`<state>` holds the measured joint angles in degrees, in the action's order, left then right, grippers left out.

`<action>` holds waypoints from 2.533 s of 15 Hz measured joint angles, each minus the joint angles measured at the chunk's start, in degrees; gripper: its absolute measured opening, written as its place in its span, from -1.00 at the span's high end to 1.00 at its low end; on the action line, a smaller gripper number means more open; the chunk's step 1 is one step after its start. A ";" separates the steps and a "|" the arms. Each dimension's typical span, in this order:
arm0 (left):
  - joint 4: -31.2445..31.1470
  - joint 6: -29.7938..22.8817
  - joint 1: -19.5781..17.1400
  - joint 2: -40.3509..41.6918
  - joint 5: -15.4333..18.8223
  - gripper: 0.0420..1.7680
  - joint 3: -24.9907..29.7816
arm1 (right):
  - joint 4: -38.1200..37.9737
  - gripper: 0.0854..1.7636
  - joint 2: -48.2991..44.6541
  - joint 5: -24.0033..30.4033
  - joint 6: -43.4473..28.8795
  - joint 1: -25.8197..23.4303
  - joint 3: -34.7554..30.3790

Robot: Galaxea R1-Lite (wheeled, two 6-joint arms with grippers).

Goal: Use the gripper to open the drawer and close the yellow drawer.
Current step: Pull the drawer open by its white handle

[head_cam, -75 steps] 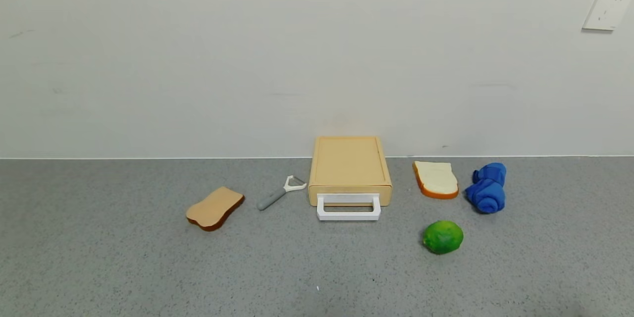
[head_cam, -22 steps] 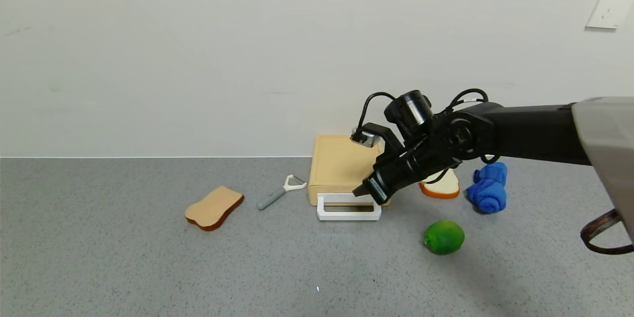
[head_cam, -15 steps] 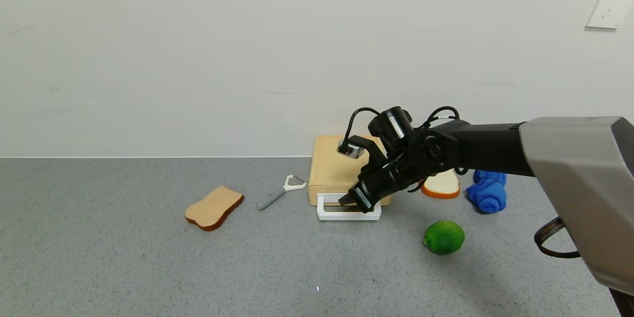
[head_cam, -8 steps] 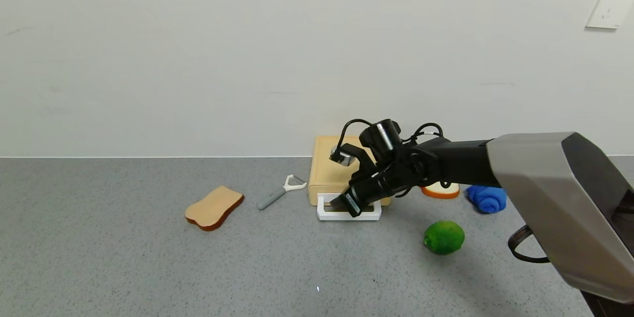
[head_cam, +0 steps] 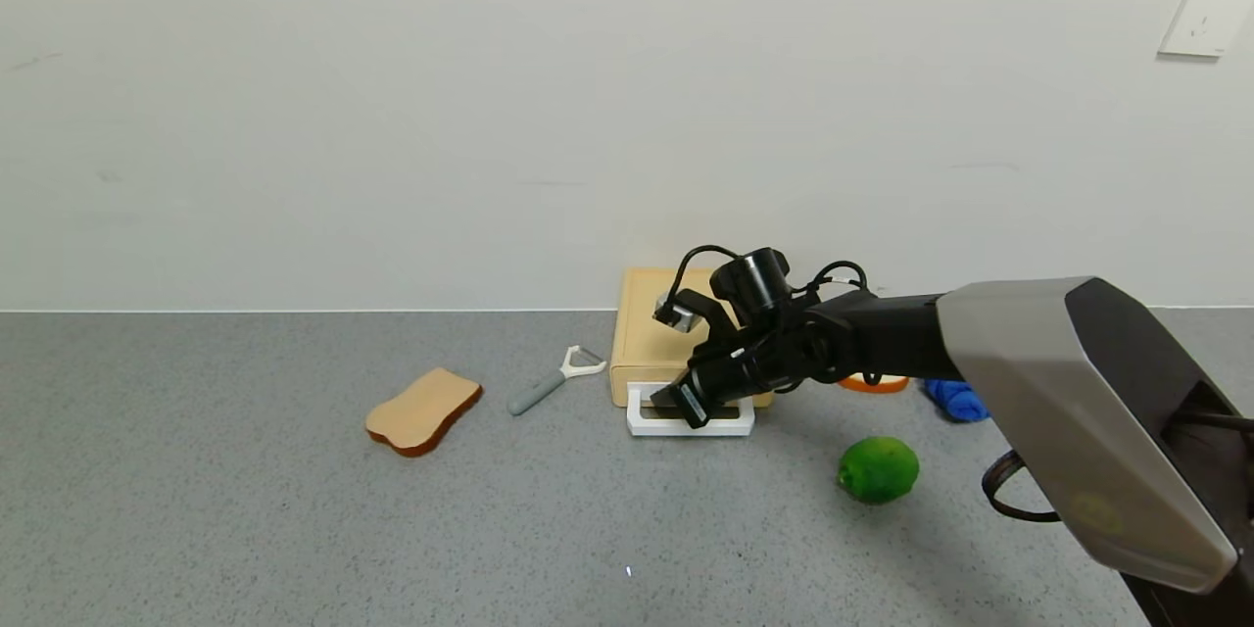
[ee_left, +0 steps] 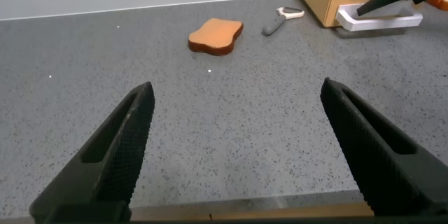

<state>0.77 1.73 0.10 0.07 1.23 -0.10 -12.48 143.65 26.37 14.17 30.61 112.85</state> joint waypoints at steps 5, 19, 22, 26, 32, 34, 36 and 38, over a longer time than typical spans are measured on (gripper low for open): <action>0.00 0.00 0.00 0.00 0.00 -0.94 0.00 | 0.02 0.96 0.50 -0.40 0.11 0.21 0.16; 0.00 0.02 0.00 0.00 -0.02 -0.94 0.00 | -4.22 0.96 0.74 -0.38 0.50 1.08 0.55; -0.02 0.02 0.00 0.00 -0.02 -0.94 0.00 | -6.47 0.96 0.50 -0.46 0.50 1.63 0.57; 0.00 0.02 0.00 0.00 -0.02 -0.94 0.00 | -10.34 0.96 -0.10 -0.46 0.44 2.33 0.55; 0.00 0.02 0.00 0.00 0.00 -0.94 0.00 | -15.76 0.96 -1.27 -1.32 0.05 3.25 0.40; -0.02 0.02 0.00 0.00 -0.02 -0.94 0.00 | -17.18 0.96 -1.71 -1.45 0.05 3.62 0.13; -0.02 0.02 0.00 0.00 -0.02 -0.94 0.00 | -18.16 0.96 -1.93 -1.73 0.02 3.86 -0.11; -0.02 0.00 0.00 0.00 -0.02 -0.94 0.00 | -19.68 0.96 -2.19 -2.08 -0.61 4.19 -0.28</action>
<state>0.74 1.73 0.10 0.07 1.21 -0.10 -32.16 141.46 24.28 13.56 34.80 112.57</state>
